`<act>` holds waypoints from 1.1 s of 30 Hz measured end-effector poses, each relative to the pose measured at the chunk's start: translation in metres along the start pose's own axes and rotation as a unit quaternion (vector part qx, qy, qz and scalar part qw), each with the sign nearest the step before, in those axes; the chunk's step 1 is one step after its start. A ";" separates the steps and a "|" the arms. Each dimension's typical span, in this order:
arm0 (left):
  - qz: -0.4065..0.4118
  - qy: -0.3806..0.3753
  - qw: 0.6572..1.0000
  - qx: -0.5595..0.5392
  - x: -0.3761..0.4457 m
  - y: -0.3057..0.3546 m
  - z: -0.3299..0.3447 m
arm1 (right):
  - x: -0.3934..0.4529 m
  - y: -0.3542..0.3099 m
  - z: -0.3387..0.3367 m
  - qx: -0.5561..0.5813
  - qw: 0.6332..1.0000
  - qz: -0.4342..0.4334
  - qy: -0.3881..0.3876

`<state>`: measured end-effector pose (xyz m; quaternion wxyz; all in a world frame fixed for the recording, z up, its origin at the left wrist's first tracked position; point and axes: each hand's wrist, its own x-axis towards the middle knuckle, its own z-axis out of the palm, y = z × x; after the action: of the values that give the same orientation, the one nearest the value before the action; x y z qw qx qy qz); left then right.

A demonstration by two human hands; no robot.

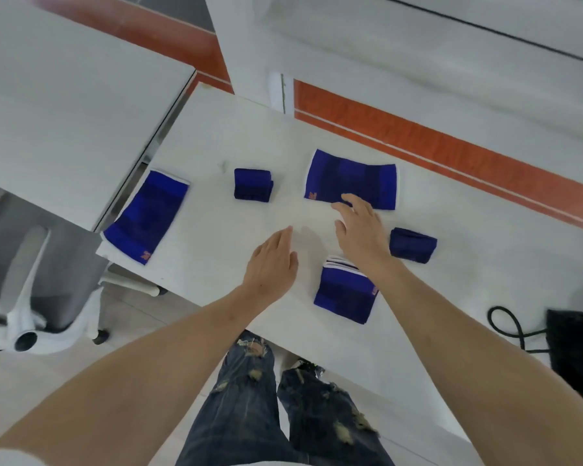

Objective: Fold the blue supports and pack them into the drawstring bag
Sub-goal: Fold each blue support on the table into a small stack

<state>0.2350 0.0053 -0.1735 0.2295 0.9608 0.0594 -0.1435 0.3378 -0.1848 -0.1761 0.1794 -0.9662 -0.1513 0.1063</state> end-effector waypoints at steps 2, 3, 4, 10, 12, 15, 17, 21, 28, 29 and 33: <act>-0.015 0.004 1.000 0.008 0.003 -0.008 -0.006 | 0.021 -0.005 0.005 0.008 1.000 0.008 -0.017; -0.021 0.004 1.000 0.016 0.004 -0.013 -0.009 | 0.029 -0.008 0.008 0.012 1.000 0.016 -0.020; -0.026 0.002 0.999 0.027 0.005 -0.018 -0.012 | 0.035 -0.011 0.010 0.010 1.000 0.023 -0.019; -0.023 -0.054 0.996 0.073 0.014 -0.037 -0.024 | 0.052 -0.023 0.022 0.018 0.999 0.041 -0.006; -0.017 -0.070 0.995 0.072 0.016 -0.039 -0.026 | 0.050 -0.027 0.024 0.035 0.999 0.040 0.001; 0.003 -0.094 0.992 0.082 0.013 -0.046 -0.028 | 0.052 -0.031 0.024 0.047 0.998 0.046 -0.002; 0.019 -0.116 0.989 0.093 0.009 -0.053 -0.027 | 0.054 -0.033 0.019 0.058 0.997 0.054 -0.007; 0.021 -0.115 0.990 0.084 0.009 -0.061 -0.028 | 0.044 -0.045 -0.003 0.094 0.995 0.033 0.028; -0.055 -0.088 0.995 0.009 0.000 -0.049 -0.049 | 0.017 -0.070 -0.050 0.169 0.980 -0.011 0.104; -0.070 -0.078 0.994 0.000 -0.003 -0.049 -0.054 | 0.013 -0.077 -0.054 0.183 0.977 -0.012 0.111; -0.084 -0.058 0.995 -0.016 -0.012 -0.058 -0.074 | 0.003 -0.112 -0.063 0.239 0.960 0.003 0.145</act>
<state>0.2313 0.0903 -0.1314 0.2348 0.9386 0.1291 -0.2172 0.3283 -0.1045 -0.0763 0.4250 -0.9006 -0.0911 -0.0016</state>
